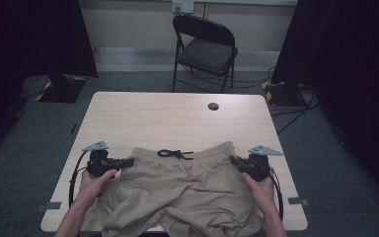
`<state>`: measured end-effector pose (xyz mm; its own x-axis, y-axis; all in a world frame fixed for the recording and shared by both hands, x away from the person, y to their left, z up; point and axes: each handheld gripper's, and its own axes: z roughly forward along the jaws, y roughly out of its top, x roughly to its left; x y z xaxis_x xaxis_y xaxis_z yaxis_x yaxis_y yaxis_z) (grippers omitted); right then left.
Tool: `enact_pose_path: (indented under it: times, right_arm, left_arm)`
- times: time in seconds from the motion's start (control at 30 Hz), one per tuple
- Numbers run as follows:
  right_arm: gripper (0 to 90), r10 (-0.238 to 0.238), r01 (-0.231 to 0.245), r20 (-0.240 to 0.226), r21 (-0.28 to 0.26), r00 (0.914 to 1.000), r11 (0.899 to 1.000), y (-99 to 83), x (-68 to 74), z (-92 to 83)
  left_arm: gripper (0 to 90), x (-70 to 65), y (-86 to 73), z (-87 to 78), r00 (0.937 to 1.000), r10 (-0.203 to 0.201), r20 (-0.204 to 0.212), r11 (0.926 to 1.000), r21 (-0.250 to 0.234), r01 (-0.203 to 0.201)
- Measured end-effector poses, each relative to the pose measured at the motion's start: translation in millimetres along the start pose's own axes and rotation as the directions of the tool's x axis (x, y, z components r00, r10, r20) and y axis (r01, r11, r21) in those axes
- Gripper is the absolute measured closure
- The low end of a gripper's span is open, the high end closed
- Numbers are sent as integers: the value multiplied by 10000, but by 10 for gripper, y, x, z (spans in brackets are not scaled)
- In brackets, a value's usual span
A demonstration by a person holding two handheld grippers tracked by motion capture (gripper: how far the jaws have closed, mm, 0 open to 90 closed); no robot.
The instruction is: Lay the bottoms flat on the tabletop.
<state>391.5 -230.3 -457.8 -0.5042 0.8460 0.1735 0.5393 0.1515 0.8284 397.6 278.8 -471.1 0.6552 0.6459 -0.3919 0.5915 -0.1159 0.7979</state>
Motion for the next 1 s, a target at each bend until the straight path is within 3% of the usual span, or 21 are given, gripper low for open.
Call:
enact_pose_path:
  times: [0.23, 0.37, 0.67, 1.0]
  right_arm:
    - [859, -200, 193, -106, -610, 9997, 9980, 186, 81, -111]
    - [859, -393, 385, -65, -936, 9992, 9949, 342, 117, -185]
    - [860, -897, 870, -27, -2151, 9960, 9727, 845, 213, -418]
    - [859, -1179, 1140, 25, -2764, 9930, 9542, 1346, 260, -444]
  left_arm:
    - [885, -97, 174, -166, 9995, 316, -9, 9948, -966, -315]
    - [885, -150, 319, -247, 9983, 572, -127, 9902, -1273, -584]
    - [886, -264, 788, -506, 9909, 1271, -440, 9687, -2094, -1335]
    - [886, -272, 1215, -688, 9854, 1545, -722, 9475, -2718, -1685]
